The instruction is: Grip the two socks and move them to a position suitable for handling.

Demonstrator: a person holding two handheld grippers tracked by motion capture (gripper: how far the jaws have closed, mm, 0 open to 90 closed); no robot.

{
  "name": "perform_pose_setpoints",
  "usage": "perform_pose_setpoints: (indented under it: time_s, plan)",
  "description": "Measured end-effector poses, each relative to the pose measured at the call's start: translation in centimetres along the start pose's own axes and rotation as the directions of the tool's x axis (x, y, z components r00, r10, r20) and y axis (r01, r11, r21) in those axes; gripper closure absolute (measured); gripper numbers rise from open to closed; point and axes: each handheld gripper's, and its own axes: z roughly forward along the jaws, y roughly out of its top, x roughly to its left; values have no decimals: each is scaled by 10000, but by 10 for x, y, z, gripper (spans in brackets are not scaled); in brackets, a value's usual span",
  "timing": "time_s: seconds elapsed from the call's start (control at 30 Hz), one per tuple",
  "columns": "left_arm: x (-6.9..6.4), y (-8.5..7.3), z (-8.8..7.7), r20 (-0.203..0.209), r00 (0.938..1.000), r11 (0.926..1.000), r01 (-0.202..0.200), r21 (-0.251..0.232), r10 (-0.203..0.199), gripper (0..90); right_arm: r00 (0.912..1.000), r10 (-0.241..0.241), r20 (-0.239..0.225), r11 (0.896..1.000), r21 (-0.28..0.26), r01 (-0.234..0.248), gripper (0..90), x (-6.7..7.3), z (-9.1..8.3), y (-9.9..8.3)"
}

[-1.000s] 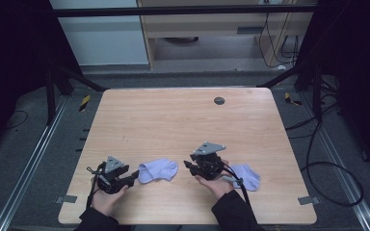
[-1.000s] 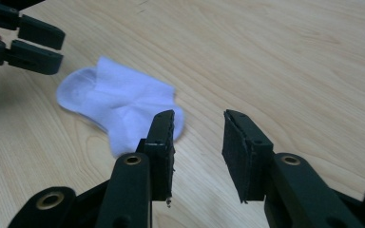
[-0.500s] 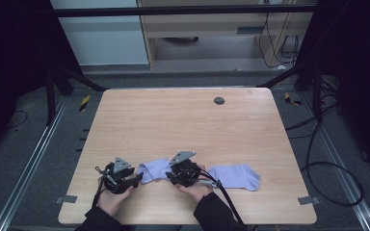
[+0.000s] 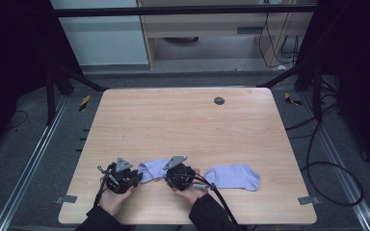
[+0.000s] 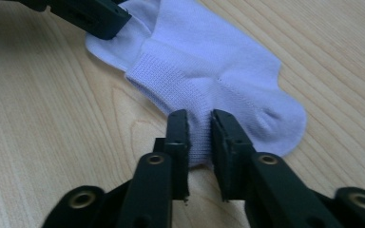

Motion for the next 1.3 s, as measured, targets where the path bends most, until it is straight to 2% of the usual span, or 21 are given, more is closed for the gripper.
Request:
perform_pose_setpoints:
  time_s: [0.1, 0.17, 0.23, 0.3, 0.37, 0.4, 0.53, 0.7, 0.77, 0.87, 0.9, 1.0, 1.23, 1.3]
  plan:
    - [1, 1, 0, 100, 9999, 10000, 60, 9, -60, 769, 9999, 122, 15, 9999, 64, -122, 819, 1, 0, 1]
    - [2, 1, 0, 104, 9999, 10000, 46, 21, -47, 818, 9993, 354, -102, 9992, -191, -356, 825, 1, -4, 2]
    - [2, 1, 0, 112, 9999, 10000, 16, 57, -16, 830, 9990, 416, -170, 9985, -363, -422, 826, 0, -6, 3]
    - [2, 2, -1, 123, 9999, 9999, -70, 104, 68, 846, 9968, 744, -281, 9932, -880, -766, 825, -2, -13, 7]
    - [1, 2, -1, 127, 9999, 9999, -117, 90, 116, 850, 9956, 878, -326, 9907, -1017, -907, 824, -3, -16, 9]
    - [1, 3, -1, 128, 9998, 9998, -160, 92, 159, 851, 9932, 1110, -338, 9851, -1282, -1144, 822, -5, -20, 12]
    - [1, 4, -2, 198, 9996, 9997, -221, 89, 219, 854, 9889, 1468, -242, 9777, -1479, -1488, 820, -10, -21, 18]
    - [0, 4, -3, 333, 9988, 9993, -358, 123, 354, 856, 9750, 2222, 51, 9622, -1628, -2185, 818, -20, -10, 25]
    - [0, 4, -3, 361, 9986, 9992, -383, 120, 379, 856, 9730, 2306, 104, 9595, -1688, -2256, 817, -21, -8, 26]
    - [1, 5, -3, 340, 9982, 9986, -500, 163, 494, 855, 9622, 2662, 576, 9488, -1918, -2510, 813, -26, 0, 29]
    - [1, 5, -3, 340, 9982, 9986, -500, 163, 494, 855, 9622, 2662, 576, 9488, -1918, -2510, 813, -26, 0, 29]
    - [1, 5, -3, 351, 9982, 9986, -502, 180, 495, 855, 9555, 2752, 1060, 9488, -1901, -2522, 808, -31, 5, 31]
    - [2, 5, -2, 258, 9983, 9984, -522, 229, 516, 847, 9477, 2914, 1299, 9483, -1695, -2683, 799, -37, 8, 31]
    - [3, 4, -2, 174, 9987, 9987, -485, 174, 482, 832, 9465, 2954, 1298, 9463, -1764, -2711, 764, -39, 9, 30]
